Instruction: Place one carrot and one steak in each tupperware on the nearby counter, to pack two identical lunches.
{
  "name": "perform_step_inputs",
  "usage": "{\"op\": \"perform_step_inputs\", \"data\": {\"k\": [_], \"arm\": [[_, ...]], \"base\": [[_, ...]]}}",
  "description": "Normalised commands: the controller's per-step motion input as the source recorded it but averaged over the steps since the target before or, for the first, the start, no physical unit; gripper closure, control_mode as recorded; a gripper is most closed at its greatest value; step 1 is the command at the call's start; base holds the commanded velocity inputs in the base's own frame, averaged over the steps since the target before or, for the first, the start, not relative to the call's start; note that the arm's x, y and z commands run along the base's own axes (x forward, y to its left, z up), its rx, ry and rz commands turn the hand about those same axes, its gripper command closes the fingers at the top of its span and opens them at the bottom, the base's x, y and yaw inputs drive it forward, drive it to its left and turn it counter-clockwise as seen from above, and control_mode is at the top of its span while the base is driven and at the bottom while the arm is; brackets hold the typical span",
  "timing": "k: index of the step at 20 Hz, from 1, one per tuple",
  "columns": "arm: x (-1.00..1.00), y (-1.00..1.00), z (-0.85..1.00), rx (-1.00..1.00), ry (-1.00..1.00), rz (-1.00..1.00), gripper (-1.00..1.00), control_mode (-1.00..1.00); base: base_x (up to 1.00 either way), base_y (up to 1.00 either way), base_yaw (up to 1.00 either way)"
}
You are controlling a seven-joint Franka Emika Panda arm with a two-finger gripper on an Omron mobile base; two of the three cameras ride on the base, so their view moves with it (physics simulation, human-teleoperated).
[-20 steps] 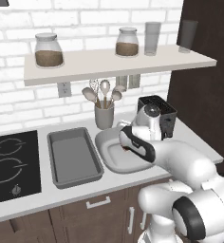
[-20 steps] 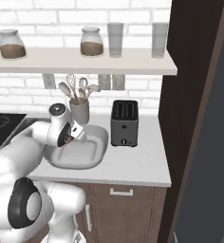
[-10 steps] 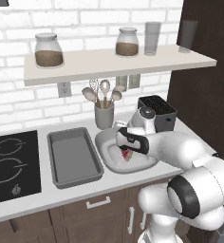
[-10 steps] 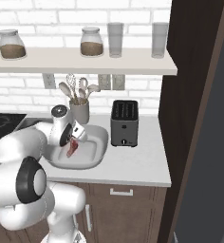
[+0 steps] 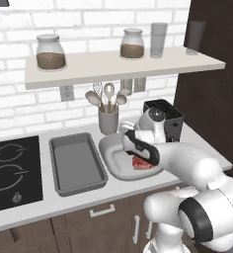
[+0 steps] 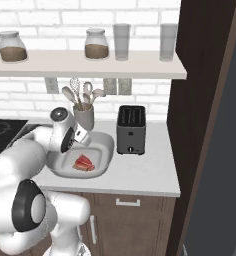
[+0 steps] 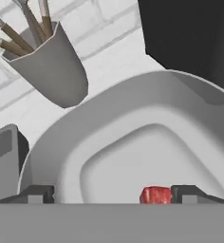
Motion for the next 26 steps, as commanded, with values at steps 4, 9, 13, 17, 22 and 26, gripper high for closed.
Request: {"op": "perform_step_inputs", "data": {"k": [4,9,13,17,22,26], "arm": [[-0.99,0.00,0.96,0.01,-0.11,0.00,-1.00,-1.00],[-0.98,-0.09,1.00,-0.01,-0.09,0.01,-1.00,-1.00],[-0.90,-0.27,1.00,-0.13,-0.08,0.12,-1.00,-1.00],[-0.78,-0.29,0.90,-0.26,-0.01,0.17,-1.00,-1.00],[-0.82,-0.06,0.54,-0.18,0.14,0.04,-1.00,-1.00],[-0.96,-0.09,-0.04,-0.15,0.15,0.00,-1.00,-1.00]], "base": [[0.00,0.00,0.00],[0.00,0.00,0.00],[0.00,0.00,0.00],[0.00,0.00,0.00],[0.00,0.00,0.00],[0.00,0.00,0.00]]}}
